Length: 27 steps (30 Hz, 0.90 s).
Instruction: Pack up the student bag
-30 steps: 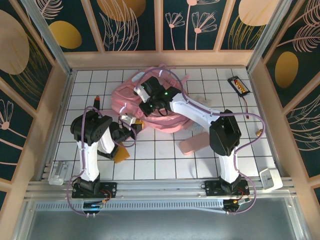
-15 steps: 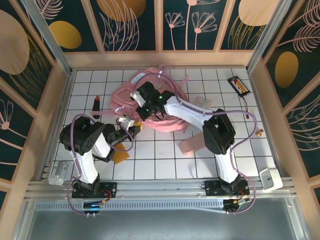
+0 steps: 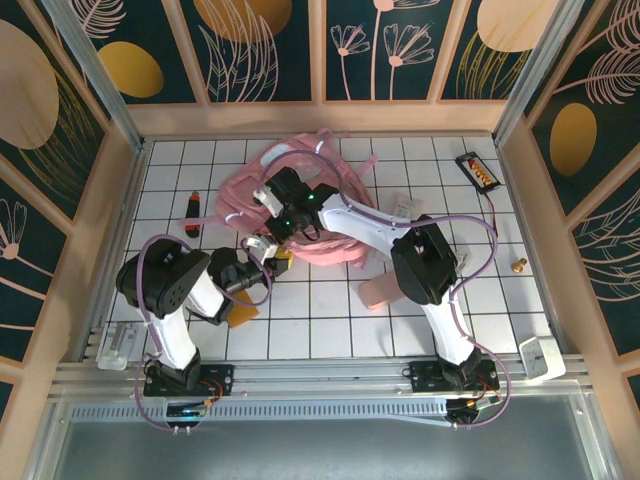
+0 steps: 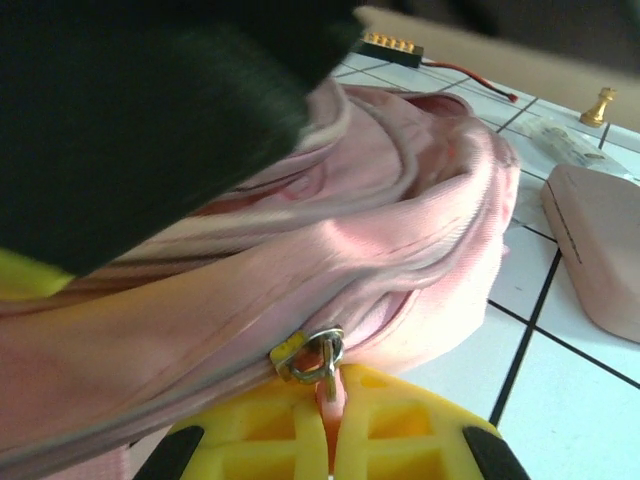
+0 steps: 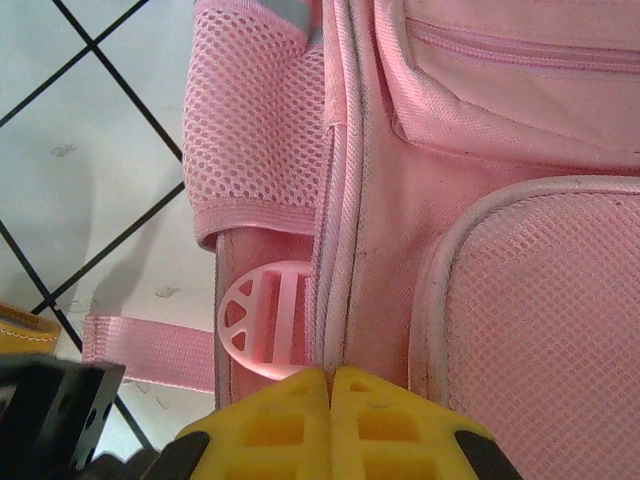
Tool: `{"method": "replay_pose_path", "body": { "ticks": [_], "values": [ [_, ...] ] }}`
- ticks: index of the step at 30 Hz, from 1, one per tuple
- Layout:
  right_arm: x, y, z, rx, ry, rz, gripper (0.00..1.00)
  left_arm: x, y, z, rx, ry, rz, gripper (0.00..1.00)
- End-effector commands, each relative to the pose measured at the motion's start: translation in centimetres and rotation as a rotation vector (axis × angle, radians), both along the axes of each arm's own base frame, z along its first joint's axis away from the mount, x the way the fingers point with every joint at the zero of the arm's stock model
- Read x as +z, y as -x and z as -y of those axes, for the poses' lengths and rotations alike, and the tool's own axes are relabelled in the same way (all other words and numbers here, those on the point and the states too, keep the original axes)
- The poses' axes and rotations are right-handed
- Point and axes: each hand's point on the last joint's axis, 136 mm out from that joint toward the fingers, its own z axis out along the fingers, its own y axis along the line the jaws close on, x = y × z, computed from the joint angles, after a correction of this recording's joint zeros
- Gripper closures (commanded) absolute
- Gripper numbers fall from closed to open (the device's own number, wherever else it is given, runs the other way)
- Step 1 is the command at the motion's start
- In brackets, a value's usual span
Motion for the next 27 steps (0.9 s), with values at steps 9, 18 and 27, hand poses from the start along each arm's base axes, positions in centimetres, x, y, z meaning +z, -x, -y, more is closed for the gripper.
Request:
{"method": "replay_pose_path", "body": {
  "ticks": [9, 18, 27],
  "values": [
    [0.7, -2.5, -3.3, -0.072, -0.156, 0.026, 0.77, 4.5, 3.6, 5.5, -0.201, 0.111, 0.103, 1.0],
    [4.7, -1.7, 7.0, -0.371, -0.258, -0.123, 0.61, 4.4, 3.8, 5.6, -0.209, 0.139, 0.06, 1.0],
    [3.5, 9.7, 13.2, -0.43, -0.234, -0.38, 0.63, 4.2, 3.3, 6.3, -0.225, 0.129, 0.013, 1.0]
  ]
}}
